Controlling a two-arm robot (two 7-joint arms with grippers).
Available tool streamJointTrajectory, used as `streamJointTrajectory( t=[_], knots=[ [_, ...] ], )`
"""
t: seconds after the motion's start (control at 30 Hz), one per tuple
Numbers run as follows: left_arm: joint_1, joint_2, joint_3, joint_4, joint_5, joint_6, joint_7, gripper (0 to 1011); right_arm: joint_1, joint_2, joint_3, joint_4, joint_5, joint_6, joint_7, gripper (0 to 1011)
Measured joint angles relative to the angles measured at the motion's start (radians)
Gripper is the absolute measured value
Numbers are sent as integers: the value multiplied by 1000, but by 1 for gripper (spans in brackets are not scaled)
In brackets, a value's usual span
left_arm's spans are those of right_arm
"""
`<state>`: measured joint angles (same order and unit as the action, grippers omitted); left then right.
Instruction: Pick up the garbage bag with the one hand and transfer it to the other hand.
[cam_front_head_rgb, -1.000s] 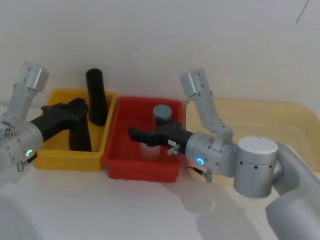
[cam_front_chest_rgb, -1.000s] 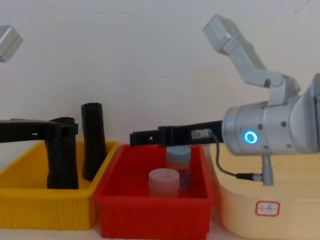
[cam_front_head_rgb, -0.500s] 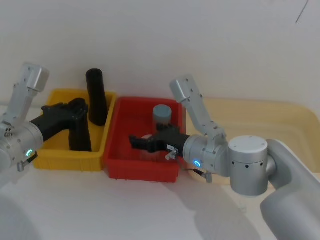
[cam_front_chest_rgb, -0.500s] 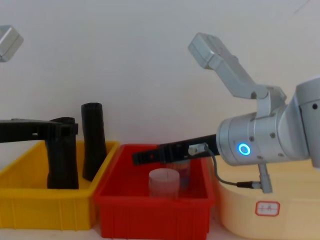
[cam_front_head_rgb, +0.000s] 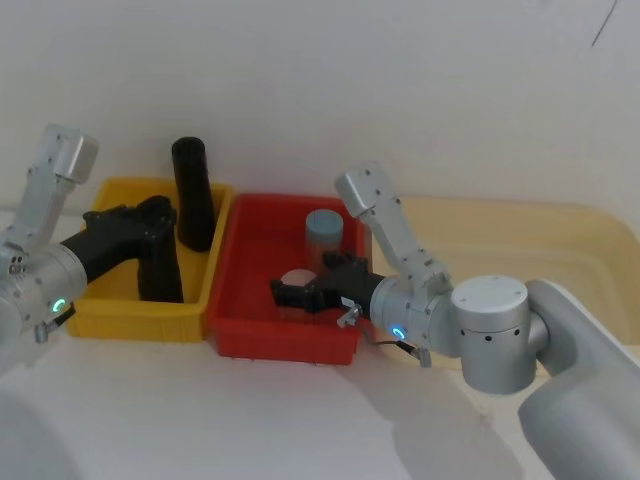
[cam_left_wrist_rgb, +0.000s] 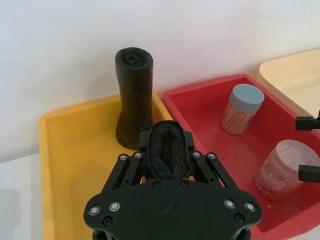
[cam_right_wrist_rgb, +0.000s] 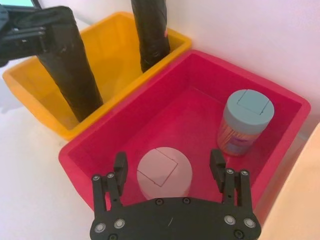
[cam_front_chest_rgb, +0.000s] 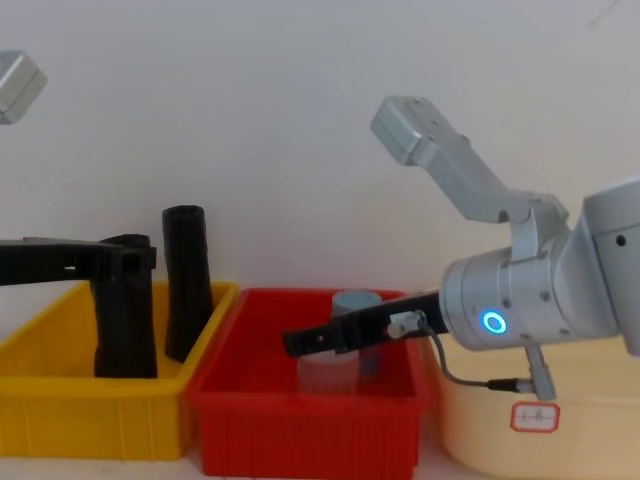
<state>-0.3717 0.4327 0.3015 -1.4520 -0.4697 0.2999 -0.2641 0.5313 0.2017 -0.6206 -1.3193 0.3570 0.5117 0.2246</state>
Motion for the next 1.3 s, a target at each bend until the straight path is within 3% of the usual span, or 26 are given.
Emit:
streamJointTrajectory(
  t=[0.87,1.0,1.3],
  knots=[
    [0,0,0,0,0,0,0,353,10,-23,15,50,-4,22,21,992],
    [0,0,0,0,0,0,0,352,10,-25,17,52,-3,23,23,928],
    [0,0,0,0,0,0,0,353,10,-27,20,55,-1,25,26,667]
  ],
)
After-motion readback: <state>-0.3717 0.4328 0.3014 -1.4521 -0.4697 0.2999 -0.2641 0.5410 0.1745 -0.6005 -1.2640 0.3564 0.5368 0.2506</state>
